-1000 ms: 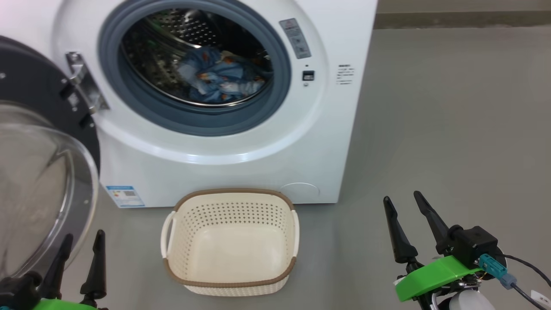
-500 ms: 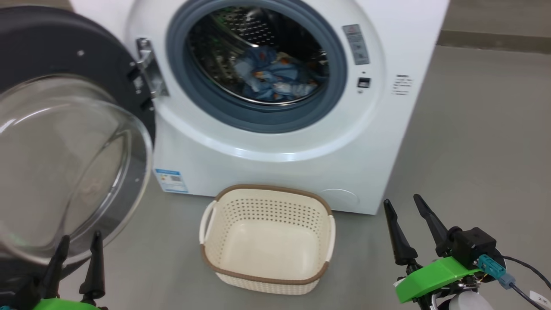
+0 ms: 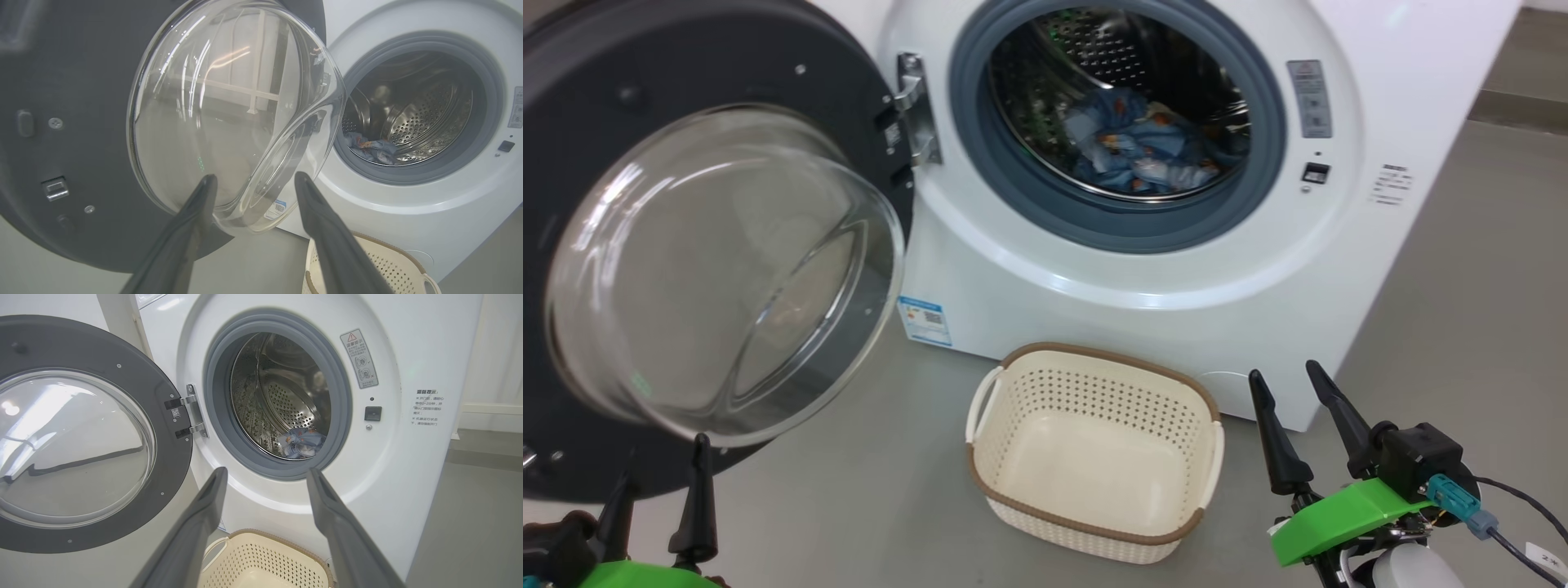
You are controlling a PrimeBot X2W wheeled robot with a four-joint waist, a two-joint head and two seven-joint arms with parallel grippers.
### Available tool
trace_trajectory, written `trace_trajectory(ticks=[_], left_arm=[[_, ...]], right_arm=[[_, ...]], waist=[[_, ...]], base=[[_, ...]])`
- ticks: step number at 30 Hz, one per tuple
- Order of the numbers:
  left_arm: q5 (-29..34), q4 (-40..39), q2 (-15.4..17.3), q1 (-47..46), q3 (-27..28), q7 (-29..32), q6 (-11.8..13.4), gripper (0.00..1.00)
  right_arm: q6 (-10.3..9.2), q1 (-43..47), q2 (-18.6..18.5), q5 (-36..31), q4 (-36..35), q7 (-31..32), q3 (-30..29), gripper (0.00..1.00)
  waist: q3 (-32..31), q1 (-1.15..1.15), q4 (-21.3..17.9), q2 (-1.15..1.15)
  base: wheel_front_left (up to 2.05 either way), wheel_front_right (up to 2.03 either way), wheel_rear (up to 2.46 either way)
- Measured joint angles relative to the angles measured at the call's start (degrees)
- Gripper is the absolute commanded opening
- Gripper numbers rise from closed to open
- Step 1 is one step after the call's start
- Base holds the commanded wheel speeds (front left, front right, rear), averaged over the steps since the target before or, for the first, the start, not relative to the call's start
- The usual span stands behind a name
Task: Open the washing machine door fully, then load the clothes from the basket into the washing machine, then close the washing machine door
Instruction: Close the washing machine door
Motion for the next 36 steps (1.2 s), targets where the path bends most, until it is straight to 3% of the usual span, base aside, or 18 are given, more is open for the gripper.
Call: trace_trajectory(ticks=[18,36], left_arm=[[0.00,0.54,-0.01,-0.40,0.81,0.00,-0.02,1.00],[0.01,0.91,-0.18,-1.13,2.33,0.00,-0.09,1.00]], right_arm=[[0.00,-1.77,-0.07,0.07,1.55,0.00,2.09,1.00],[0.00,-1.84,-0.11,0.07,3.16,0.00,4.94,1.00]], waist=[[1.09,0.00,7.44,0.00],[1.07,0.00,8.23,0.00]], base=[[0.00,0.00,0.00],[0.00,0.00,0.00]])
